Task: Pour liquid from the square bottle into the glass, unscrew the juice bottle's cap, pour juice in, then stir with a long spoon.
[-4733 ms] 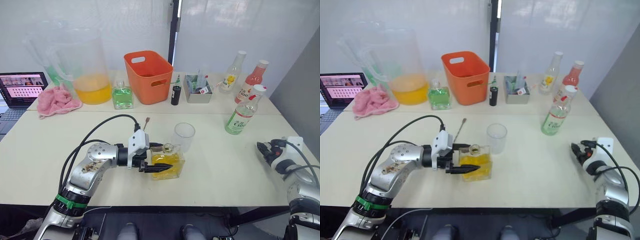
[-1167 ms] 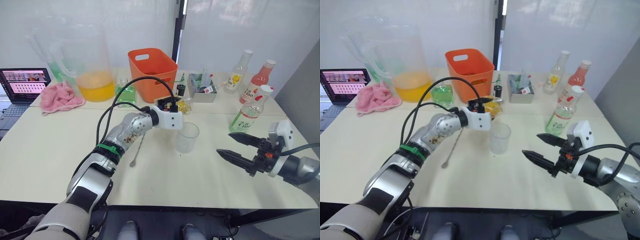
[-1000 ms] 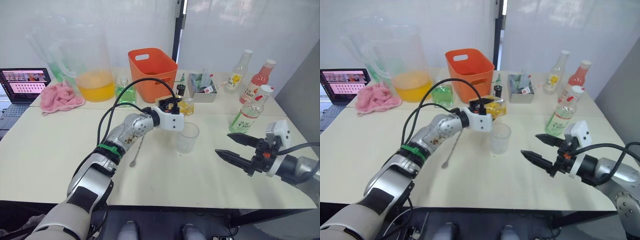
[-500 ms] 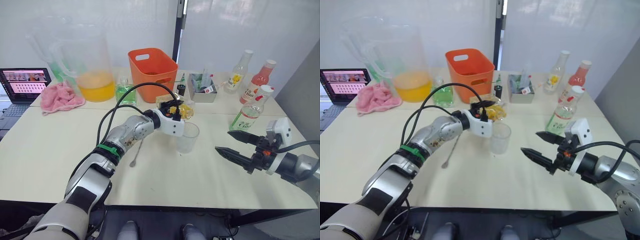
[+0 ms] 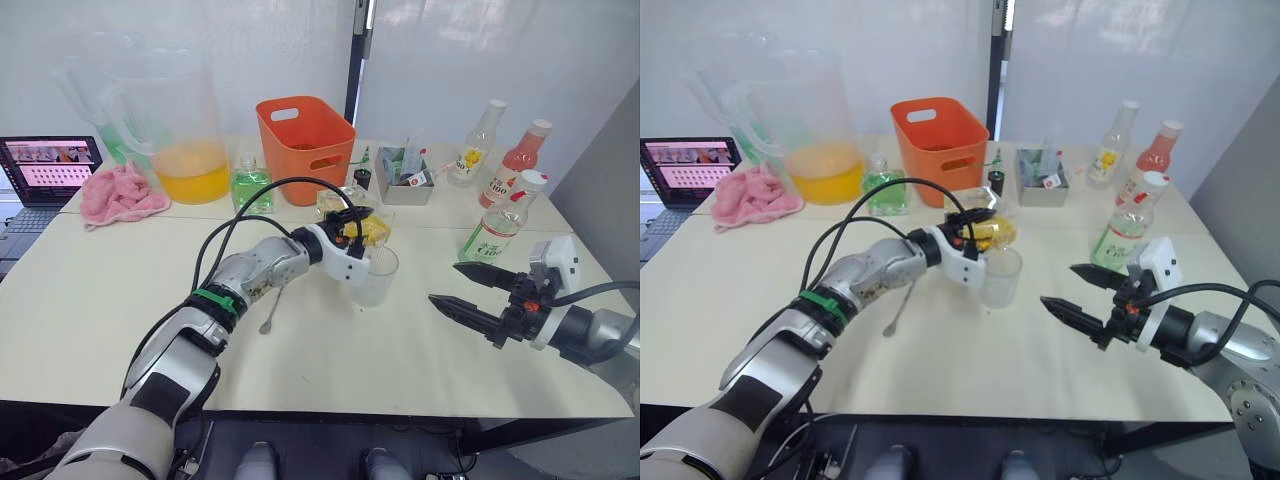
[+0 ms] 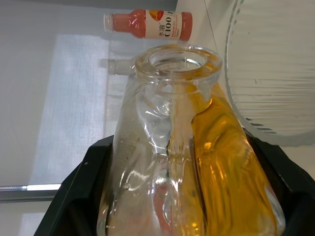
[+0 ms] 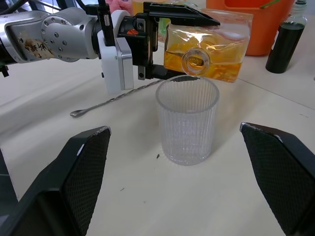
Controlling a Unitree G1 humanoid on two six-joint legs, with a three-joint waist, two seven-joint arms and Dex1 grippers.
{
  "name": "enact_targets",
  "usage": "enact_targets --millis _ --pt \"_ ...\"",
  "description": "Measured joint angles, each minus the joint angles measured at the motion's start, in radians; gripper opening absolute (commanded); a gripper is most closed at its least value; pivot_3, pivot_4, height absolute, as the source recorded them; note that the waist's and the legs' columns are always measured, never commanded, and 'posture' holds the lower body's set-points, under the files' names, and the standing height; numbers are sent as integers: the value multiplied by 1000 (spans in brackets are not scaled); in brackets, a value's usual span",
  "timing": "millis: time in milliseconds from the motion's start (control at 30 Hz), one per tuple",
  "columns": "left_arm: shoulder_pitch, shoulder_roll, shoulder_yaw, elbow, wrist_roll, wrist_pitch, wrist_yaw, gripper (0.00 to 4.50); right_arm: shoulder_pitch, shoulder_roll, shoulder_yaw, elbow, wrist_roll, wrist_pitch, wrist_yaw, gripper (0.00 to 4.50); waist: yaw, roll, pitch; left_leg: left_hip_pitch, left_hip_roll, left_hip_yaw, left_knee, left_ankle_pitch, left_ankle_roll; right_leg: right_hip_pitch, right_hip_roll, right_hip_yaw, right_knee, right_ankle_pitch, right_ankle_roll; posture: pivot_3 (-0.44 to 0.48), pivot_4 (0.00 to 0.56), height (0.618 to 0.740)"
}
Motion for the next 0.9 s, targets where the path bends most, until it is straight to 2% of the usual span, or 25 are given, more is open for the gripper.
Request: enact_targets --millis 900 --pt "-26 26 -37 7 154 20 132 2803 -28 15 40 16 -49 -15 22 4447 1 0 0 0 0 0 0 0 0 0 0 0 0 0 0 0 150 738"
